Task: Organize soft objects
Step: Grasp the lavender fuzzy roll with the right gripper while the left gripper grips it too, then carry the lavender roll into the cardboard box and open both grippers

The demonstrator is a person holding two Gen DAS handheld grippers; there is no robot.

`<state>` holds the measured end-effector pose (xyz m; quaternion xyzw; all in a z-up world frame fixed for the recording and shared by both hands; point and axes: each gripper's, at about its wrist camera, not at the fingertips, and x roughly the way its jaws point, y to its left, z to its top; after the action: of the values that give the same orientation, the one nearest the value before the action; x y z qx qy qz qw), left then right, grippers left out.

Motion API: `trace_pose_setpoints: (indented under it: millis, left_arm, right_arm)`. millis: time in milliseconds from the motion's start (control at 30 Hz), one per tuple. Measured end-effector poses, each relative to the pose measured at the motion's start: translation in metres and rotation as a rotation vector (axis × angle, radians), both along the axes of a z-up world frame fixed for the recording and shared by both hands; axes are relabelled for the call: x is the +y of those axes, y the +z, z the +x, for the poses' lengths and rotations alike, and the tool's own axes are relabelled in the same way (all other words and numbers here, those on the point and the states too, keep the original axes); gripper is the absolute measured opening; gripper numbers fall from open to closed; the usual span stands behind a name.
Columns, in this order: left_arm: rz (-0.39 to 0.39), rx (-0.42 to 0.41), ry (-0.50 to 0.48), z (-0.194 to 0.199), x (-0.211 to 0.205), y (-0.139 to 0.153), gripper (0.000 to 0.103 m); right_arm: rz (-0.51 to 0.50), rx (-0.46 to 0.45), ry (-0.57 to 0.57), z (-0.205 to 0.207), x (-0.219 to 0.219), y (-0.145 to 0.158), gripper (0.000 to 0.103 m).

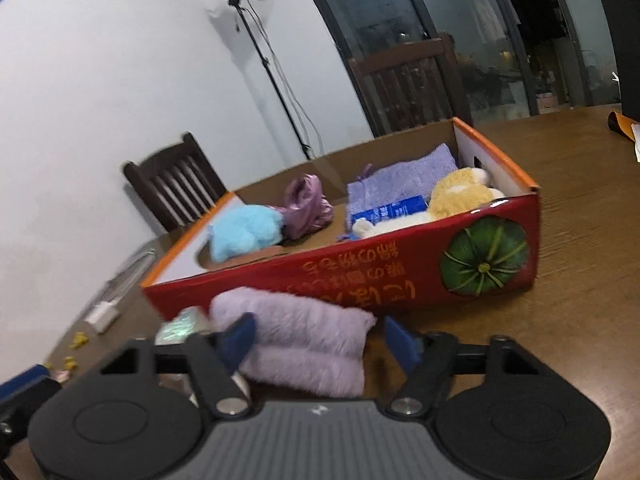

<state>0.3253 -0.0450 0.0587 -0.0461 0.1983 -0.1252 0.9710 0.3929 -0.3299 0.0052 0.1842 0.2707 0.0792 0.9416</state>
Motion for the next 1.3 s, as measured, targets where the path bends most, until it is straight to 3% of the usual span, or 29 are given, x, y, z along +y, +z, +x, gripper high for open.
trace_pose_setpoints:
  millis: [133,300,400,500,667,700,767,833,933,1133,1300]
  left_arm:
    - [-0.015,0.029,-0.031,0.001,-0.005,0.0,0.103]
    - [0.009,-0.014,-0.071,-0.036,-0.011,0.01,0.103]
    - [-0.007,-0.009,-0.1,-0.064,-0.01,0.014,0.103]
    - [-0.025,0.001,-0.146,-0.098,-0.012,0.011,0.103]
    - [-0.061,0.12,-0.227,-0.133,-0.027,-0.013,0.102]
    - [-0.071,0.146,-0.236,-0.135,-0.031,-0.017,0.101]
    - [-0.093,0.182,-0.234,-0.135,-0.036,-0.024,0.082]
    - [-0.093,0.208,-0.248,-0.13,-0.038,-0.027,0.072]
    - [-0.117,0.224,-0.244,-0.123,-0.038,-0.03,0.069]
    - [-0.118,0.206,-0.253,-0.107,-0.046,-0.027,0.069]
    - [-0.176,0.291,-0.285,-0.085,-0.05,-0.037,0.055]
  right_arm:
    - [-0.01,-0.031,0.041,-0.001,0.004,-0.004,0.016]
    - [-0.007,-0.128,0.033,-0.049,-0.015,0.021,0.015]
    - [0.011,-0.135,0.08,-0.097,-0.03,0.031,0.015]
    - [0.042,-0.086,0.177,-0.148,-0.043,0.027,0.015]
    - [0.094,-0.02,0.271,-0.21,-0.052,0.01,0.018]
    - [0.083,-0.018,0.263,-0.215,-0.051,0.007,0.021]
    - [0.047,-0.019,0.222,-0.22,-0.047,0.002,0.024]
    - [0.037,-0.025,0.191,-0.224,-0.046,0.001,0.028]
    - [0.054,-0.055,0.153,-0.226,-0.048,0.004,0.034]
    - [0.074,-0.05,0.094,-0.227,-0.049,-0.005,0.036]
    - [0.119,-0.013,0.08,-0.214,-0.046,-0.015,0.036]
